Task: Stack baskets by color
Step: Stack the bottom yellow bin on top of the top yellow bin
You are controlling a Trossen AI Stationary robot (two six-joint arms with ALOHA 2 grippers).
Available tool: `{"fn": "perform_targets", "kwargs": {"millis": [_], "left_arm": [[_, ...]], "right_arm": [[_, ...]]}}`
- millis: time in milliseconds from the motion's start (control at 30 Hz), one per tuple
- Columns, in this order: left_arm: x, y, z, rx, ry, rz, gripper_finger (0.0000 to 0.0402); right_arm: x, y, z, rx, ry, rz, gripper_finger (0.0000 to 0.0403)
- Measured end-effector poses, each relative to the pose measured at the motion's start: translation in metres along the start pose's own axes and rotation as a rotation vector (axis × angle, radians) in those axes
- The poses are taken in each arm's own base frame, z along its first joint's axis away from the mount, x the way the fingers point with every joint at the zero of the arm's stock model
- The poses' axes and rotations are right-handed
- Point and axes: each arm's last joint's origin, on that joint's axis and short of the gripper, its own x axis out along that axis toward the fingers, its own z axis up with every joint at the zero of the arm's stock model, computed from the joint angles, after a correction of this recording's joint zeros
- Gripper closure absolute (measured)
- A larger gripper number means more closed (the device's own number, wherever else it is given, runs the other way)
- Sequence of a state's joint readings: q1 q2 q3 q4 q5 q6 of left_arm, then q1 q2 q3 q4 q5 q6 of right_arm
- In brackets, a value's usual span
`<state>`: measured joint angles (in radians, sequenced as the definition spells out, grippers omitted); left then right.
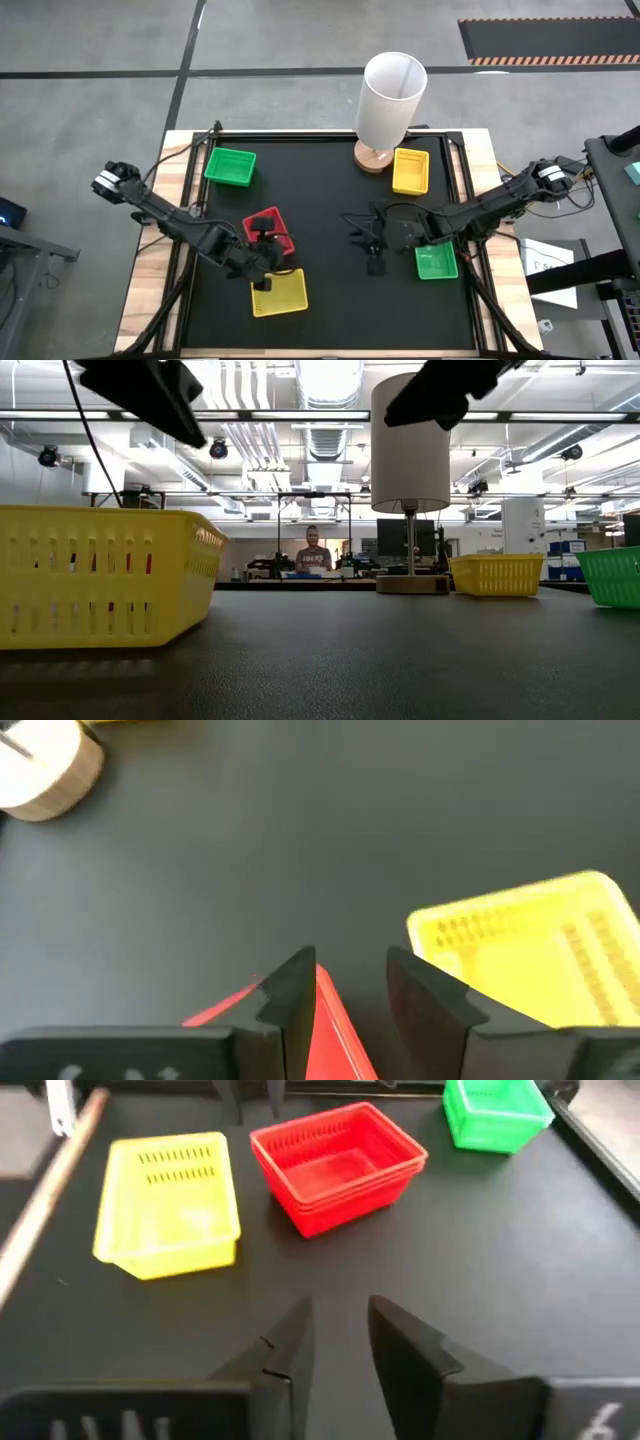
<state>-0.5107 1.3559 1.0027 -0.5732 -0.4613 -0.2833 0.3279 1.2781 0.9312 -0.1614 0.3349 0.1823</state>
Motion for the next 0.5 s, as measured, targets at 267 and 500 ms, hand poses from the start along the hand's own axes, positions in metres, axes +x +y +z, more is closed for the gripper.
{"fn": "perform_targets", "kwargs": {"millis": [267,500], "left_arm": [[-0.015,-0.007,-0.002,0.078,-0.049,-0.016,0.0293],[-0.022,-0.003,0.0,0.112,-0.08,0.001,0.0293]], "right_arm": [[-0.006,-0.003,0.028,0.043,-0.163,-0.142,0.0259],[-0.02,-0.019,0.067,-0.067,-0.252,-0.334,0.0266]]}}
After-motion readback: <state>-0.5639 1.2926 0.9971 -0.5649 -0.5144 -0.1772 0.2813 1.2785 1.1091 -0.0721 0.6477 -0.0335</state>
